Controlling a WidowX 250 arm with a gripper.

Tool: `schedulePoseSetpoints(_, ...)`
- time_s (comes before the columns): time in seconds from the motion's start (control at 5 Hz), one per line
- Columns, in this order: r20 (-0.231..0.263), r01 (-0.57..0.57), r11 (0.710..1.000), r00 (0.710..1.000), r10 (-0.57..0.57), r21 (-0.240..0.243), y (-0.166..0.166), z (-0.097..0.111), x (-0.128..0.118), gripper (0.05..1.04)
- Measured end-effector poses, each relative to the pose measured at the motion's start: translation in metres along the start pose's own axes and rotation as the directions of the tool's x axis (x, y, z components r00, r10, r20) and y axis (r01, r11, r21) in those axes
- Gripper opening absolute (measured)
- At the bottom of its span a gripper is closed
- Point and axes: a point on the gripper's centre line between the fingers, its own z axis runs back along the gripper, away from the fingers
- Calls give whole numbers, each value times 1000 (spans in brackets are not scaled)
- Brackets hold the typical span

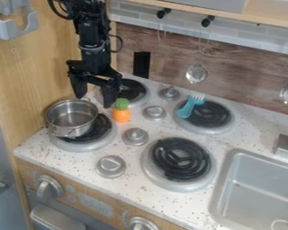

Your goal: Move the objet to the right side of burner

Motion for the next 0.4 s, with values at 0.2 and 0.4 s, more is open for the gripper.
schedulePoseSetpoints(0.2, -49, -4, 1000, 999, 3, -14, -3, -17, -8, 999)
schedulePoseSetpoints(0.4, -73, -17, 1000, 997, 15, -26, -2, -24, 1, 999)
